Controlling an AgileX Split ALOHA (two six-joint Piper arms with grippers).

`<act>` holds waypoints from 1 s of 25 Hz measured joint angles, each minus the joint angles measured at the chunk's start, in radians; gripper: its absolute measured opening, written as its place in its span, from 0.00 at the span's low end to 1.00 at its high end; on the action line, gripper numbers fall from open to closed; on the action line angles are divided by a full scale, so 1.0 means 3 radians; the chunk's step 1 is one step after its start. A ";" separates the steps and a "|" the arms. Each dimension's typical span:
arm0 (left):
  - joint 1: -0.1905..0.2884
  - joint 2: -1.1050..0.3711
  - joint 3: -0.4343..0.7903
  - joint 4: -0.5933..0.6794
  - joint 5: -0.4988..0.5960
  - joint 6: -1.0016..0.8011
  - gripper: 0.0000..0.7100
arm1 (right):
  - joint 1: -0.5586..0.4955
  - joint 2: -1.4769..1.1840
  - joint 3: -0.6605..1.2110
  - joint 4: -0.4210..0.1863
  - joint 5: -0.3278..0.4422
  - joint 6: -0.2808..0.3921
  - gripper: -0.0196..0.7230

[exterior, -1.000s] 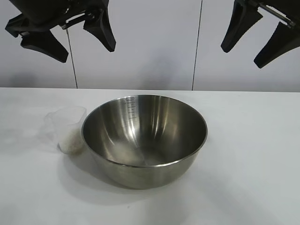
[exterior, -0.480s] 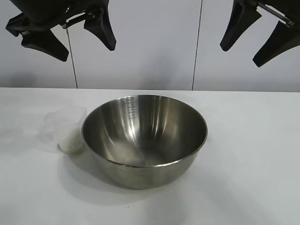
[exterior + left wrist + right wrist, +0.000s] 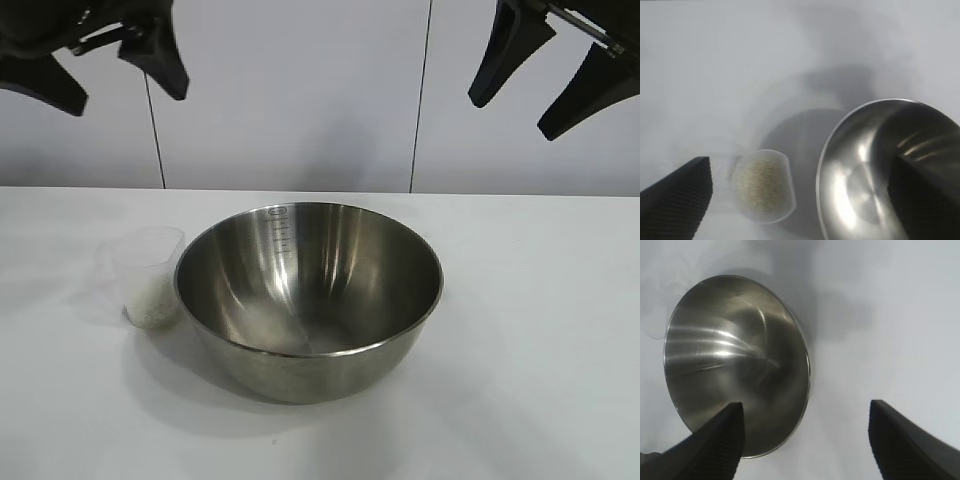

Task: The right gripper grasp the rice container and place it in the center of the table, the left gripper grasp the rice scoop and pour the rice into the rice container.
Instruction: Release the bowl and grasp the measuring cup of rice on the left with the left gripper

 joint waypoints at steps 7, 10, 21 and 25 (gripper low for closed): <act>0.0000 -0.0442 0.1811 0.0119 -0.2367 0.0107 0.97 | 0.0000 0.0000 0.0000 0.0000 0.0103 0.0000 0.68; 0.0000 -0.0311 0.2320 0.0127 -0.3375 0.0477 0.96 | 0.0000 0.0000 0.0000 0.0000 0.0103 0.0000 0.68; 0.0158 0.0784 0.2693 0.0409 -0.5101 -0.0183 0.81 | 0.0000 0.0000 0.0000 0.0003 0.0106 0.0000 0.68; 0.0488 0.1064 0.2693 0.0939 -0.5126 -0.0296 0.80 | 0.0000 0.0000 0.0000 0.0003 0.0106 0.0000 0.68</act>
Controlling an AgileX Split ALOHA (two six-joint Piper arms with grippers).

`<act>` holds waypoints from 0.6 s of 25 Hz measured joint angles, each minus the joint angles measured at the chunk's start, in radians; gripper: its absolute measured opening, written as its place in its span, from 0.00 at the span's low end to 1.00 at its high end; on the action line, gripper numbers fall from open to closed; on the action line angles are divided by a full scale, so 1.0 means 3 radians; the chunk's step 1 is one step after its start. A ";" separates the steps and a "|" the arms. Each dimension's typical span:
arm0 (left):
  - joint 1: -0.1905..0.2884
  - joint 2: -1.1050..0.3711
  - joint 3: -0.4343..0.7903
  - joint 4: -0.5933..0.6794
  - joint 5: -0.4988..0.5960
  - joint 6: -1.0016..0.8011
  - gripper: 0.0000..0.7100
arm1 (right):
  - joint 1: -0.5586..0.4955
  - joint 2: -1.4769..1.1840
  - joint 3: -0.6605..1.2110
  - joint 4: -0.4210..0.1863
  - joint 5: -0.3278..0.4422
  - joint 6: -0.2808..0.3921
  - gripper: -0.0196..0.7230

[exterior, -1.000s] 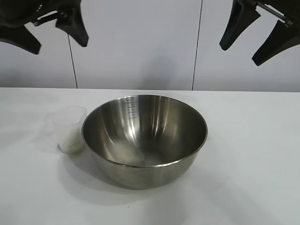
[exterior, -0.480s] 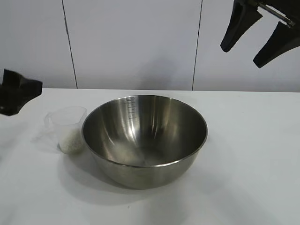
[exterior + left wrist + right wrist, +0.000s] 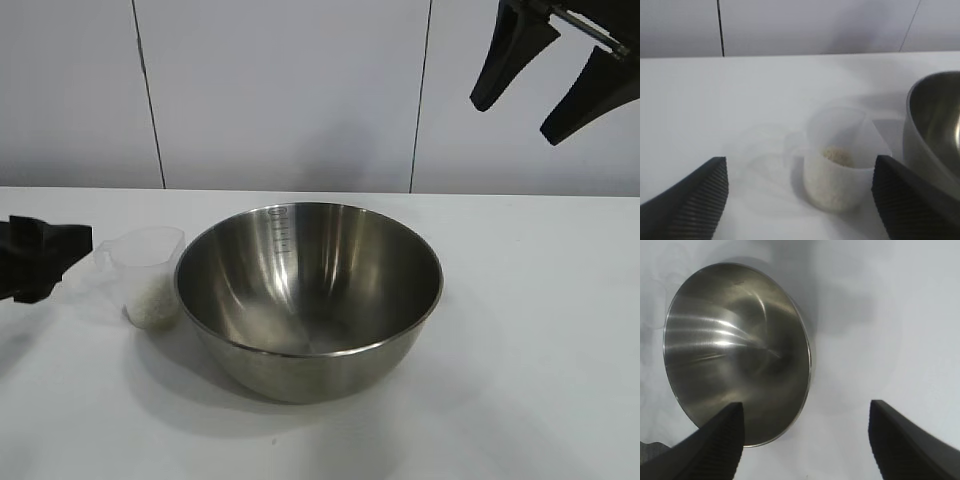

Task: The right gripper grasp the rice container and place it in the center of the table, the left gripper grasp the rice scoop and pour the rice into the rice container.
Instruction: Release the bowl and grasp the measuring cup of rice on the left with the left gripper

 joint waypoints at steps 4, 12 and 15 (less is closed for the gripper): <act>0.0376 0.0154 -0.0022 0.0482 -0.0007 0.0071 0.80 | 0.0000 0.0000 0.0000 -0.0003 0.0000 0.0000 0.68; 0.0670 0.0487 -0.0232 0.0854 -0.0036 0.0199 0.80 | 0.0000 0.0000 0.0000 -0.0003 0.0000 0.0000 0.68; 0.0673 0.0627 -0.0360 0.0873 -0.0049 0.0199 0.80 | 0.0000 0.0000 0.0000 -0.0003 0.0000 0.0000 0.68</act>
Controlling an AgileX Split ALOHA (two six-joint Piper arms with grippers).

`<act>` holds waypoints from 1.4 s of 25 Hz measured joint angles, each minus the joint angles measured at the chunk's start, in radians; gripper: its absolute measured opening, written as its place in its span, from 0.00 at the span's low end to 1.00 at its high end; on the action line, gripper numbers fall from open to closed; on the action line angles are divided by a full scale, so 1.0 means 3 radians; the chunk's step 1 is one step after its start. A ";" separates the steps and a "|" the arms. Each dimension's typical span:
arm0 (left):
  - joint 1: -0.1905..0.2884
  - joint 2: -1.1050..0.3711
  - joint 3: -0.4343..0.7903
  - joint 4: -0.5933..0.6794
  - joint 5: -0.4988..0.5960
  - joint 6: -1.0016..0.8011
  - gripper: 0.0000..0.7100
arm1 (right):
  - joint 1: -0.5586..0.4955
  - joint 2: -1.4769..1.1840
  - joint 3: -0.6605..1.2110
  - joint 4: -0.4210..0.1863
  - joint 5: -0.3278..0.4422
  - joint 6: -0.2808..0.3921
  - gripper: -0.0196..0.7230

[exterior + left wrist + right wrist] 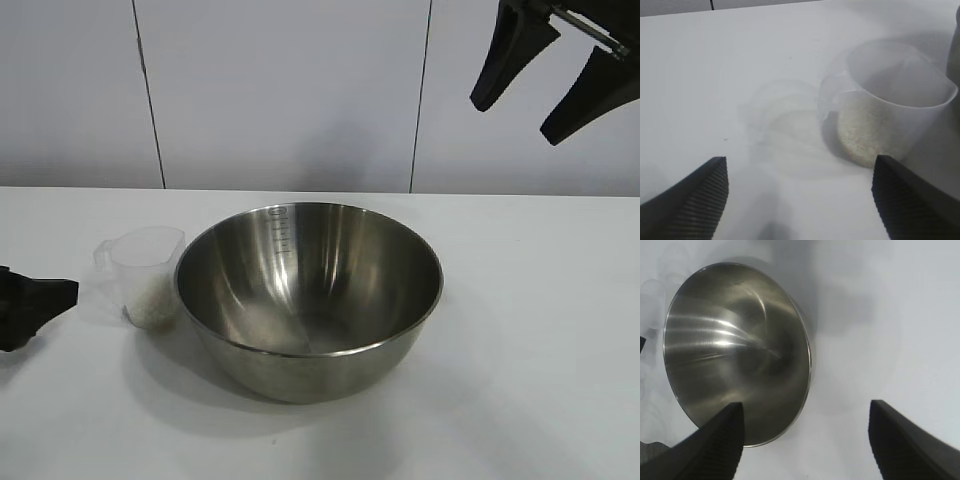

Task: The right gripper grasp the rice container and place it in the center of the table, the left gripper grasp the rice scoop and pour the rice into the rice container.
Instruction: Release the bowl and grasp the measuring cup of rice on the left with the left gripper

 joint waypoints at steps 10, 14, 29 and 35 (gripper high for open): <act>0.0000 0.0345 -0.0318 0.0031 -0.0012 0.0000 0.80 | 0.0000 0.0000 0.0000 0.0000 0.0000 0.0000 0.68; 0.0000 0.0345 -0.0451 0.0033 -0.0015 -0.0027 0.80 | 0.0000 0.0000 0.0000 0.0000 -0.0006 0.0000 0.68; 0.0000 0.0584 -0.0559 0.0124 -0.0010 -0.0084 0.80 | 0.0000 0.0000 0.0000 0.0006 -0.0021 0.0000 0.68; 0.0000 0.0587 -0.0785 0.0158 -0.0013 -0.0229 0.80 | 0.0000 0.0000 0.0000 0.0010 -0.0021 0.0000 0.68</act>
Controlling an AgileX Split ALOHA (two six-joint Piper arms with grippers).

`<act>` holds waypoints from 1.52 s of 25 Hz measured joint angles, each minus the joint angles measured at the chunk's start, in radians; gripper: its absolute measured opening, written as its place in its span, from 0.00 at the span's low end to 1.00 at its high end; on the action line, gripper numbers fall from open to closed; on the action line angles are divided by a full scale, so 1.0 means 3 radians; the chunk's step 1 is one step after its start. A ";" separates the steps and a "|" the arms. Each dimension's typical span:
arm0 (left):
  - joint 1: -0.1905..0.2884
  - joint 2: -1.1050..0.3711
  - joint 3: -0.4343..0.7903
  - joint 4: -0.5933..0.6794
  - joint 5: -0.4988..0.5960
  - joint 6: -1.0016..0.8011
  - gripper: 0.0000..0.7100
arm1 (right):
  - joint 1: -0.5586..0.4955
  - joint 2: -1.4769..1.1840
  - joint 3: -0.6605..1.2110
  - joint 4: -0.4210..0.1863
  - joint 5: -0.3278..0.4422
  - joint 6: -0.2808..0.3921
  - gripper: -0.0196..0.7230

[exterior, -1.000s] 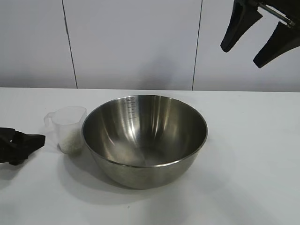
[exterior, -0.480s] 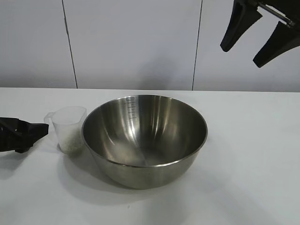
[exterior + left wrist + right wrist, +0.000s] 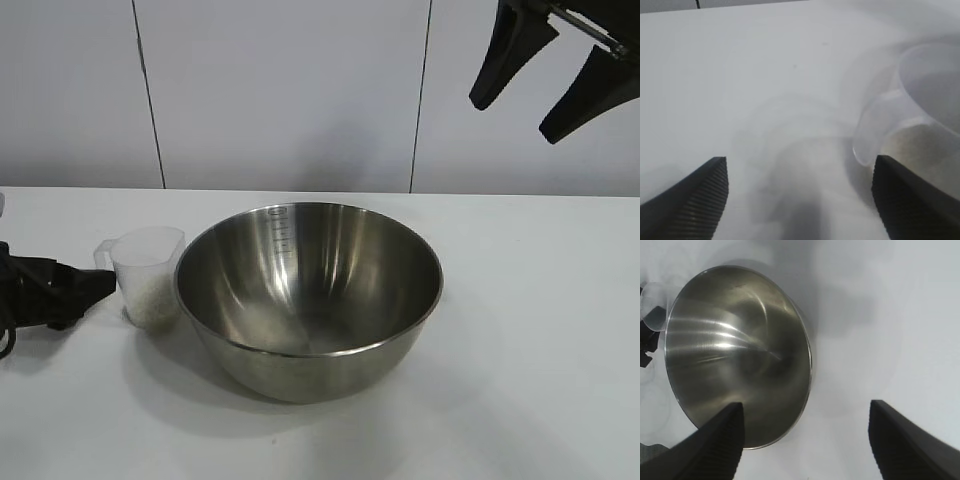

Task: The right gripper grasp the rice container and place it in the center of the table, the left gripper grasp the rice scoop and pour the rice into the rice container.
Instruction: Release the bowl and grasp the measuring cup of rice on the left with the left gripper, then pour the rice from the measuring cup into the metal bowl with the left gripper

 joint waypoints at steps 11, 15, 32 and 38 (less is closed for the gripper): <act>0.0000 0.0018 -0.0152 0.0203 0.0000 -0.0090 0.46 | 0.0000 0.0000 0.0000 0.0003 -0.0025 0.0000 0.68; 0.0000 0.0018 -0.0152 0.0365 0.0000 -0.0099 0.10 | 0.0000 0.0000 0.0000 0.0007 -0.0040 0.0000 0.68; -0.0004 -0.1069 -0.0152 0.0740 0.0197 -0.0617 0.01 | 0.0000 0.0000 0.0000 0.0014 -0.0086 0.0000 0.68; -0.0551 -0.1907 -0.0136 0.0752 0.1089 -0.0266 0.01 | 0.0000 0.0000 0.0000 0.0014 -0.0134 0.0000 0.68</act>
